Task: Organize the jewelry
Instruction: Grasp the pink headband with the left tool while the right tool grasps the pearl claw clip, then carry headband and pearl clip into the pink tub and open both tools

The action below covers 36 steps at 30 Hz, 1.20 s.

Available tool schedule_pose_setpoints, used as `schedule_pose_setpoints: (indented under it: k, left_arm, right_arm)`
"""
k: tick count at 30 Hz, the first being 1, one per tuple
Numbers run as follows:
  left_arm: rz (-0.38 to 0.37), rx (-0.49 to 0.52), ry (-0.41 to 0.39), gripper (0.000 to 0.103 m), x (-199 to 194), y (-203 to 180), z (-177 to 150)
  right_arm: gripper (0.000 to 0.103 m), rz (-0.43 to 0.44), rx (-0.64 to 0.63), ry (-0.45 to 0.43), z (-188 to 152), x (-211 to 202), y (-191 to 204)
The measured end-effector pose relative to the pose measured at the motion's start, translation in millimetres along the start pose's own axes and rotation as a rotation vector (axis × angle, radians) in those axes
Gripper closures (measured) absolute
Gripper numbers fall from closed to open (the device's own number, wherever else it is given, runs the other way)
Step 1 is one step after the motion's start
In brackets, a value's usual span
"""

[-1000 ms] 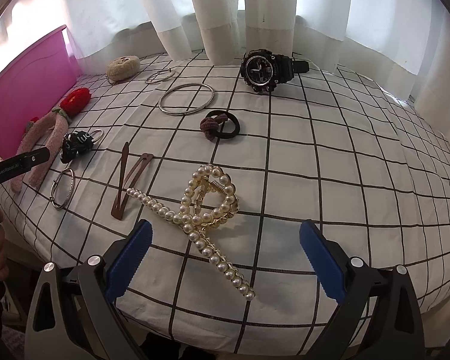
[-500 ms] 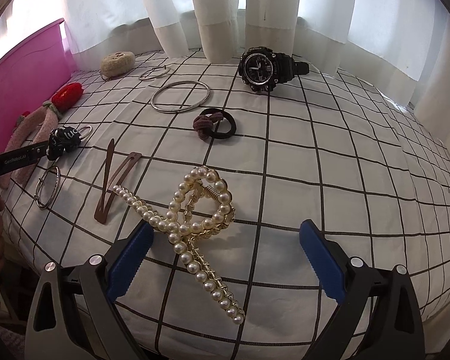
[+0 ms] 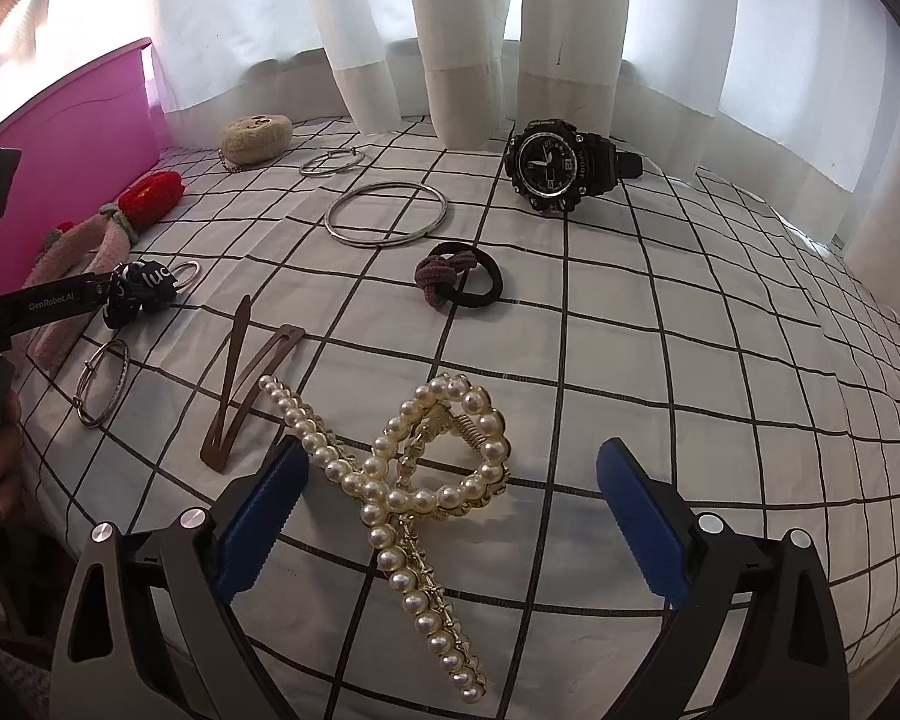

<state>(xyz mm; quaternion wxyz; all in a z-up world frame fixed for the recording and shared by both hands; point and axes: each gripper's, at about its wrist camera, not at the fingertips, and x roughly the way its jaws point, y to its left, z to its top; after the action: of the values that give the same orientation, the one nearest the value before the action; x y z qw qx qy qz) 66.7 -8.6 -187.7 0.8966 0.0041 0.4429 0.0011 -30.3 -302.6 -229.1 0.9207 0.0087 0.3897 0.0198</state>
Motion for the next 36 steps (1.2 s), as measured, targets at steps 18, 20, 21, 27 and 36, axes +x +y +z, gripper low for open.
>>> schedule_pose_setpoints:
  k: [18,20,21,27,36]
  left_arm:
    - [-0.099,0.100,-0.025,0.095,-28.6,-27.1,1.0]
    - [-0.104,0.090,-0.038,0.095,-37.4,-24.9,3.9]
    - [-0.108,0.083,-0.043,0.095,-41.2,-23.9,6.2]
    - [-0.115,0.071,-0.081,0.095,-69.3,-21.1,19.4]
    - [-0.140,0.062,-0.123,0.094,-113.9,-24.1,39.5]
  right_arm:
    - [0.044,0.068,0.007,-0.023,2.7,-9.8,2.0]
    - [0.044,0.067,0.008,-0.025,3.8,-12.6,1.1]
    - [0.044,0.067,0.009,-0.027,4.8,-14.4,0.8]
    - [0.045,0.073,0.027,-0.040,14.8,-30.8,-3.8]
    - [0.049,0.092,0.031,-0.064,39.0,-58.9,-7.2]
